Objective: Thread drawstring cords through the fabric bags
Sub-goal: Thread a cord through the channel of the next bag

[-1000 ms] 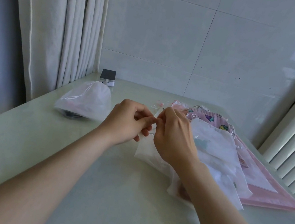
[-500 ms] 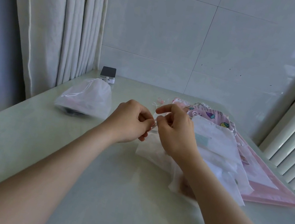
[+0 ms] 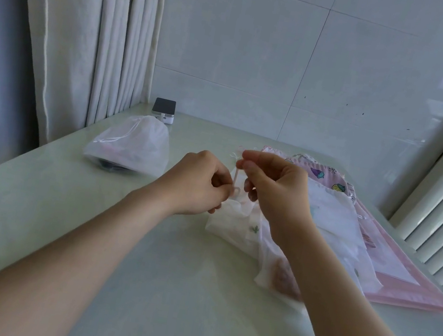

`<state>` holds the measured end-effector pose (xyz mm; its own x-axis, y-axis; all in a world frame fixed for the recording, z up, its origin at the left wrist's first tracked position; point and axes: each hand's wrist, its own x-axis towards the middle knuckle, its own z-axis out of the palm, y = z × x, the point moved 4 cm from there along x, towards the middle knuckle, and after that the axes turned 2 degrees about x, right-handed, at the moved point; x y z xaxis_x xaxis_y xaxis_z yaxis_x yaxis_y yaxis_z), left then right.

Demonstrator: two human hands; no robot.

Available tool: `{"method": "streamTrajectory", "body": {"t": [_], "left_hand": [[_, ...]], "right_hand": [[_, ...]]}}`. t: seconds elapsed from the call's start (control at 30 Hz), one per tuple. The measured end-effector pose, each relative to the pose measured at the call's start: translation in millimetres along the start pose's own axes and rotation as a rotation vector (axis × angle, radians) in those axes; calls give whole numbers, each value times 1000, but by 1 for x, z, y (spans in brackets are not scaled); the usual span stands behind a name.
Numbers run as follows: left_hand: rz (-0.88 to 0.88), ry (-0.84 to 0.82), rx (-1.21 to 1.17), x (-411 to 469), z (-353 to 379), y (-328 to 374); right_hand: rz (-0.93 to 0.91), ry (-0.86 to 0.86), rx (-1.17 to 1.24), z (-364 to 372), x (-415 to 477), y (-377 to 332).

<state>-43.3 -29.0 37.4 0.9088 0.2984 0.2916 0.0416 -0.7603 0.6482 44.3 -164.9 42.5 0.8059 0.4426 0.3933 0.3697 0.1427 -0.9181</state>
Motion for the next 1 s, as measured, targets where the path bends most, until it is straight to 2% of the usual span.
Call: {"method": "streamTrajectory", "body": {"t": [0.1,0.13,0.27,0.37,0.47,0.63,0.8,1.0], "left_hand": [[-25,1,-78,3,3,-7],[-41,4,-120,4,4,-10],[-110,27,-263,7,7,-18],[-114,31,-327,8,6,-20],[-116,25,-358,8,7,-20],[-107,8,-435,6,7,-13],[-125,31,-485,5,5,-12],[-146,56,-450,7,5,-14]], "right_hand": [[-84,-57,59,-2,0,-5],[-124,-69,11,-3,0,-5],[-397,-35,-512,1,-3,-4],[-502,-124,-651,8,-8,-1],[-503,-181,-695,10,-7,1],[-506,-103,-757,6,1,2],[-551,-59,-946,18,-4,4],[-563,-31,-1004,28,-9,0]]}}
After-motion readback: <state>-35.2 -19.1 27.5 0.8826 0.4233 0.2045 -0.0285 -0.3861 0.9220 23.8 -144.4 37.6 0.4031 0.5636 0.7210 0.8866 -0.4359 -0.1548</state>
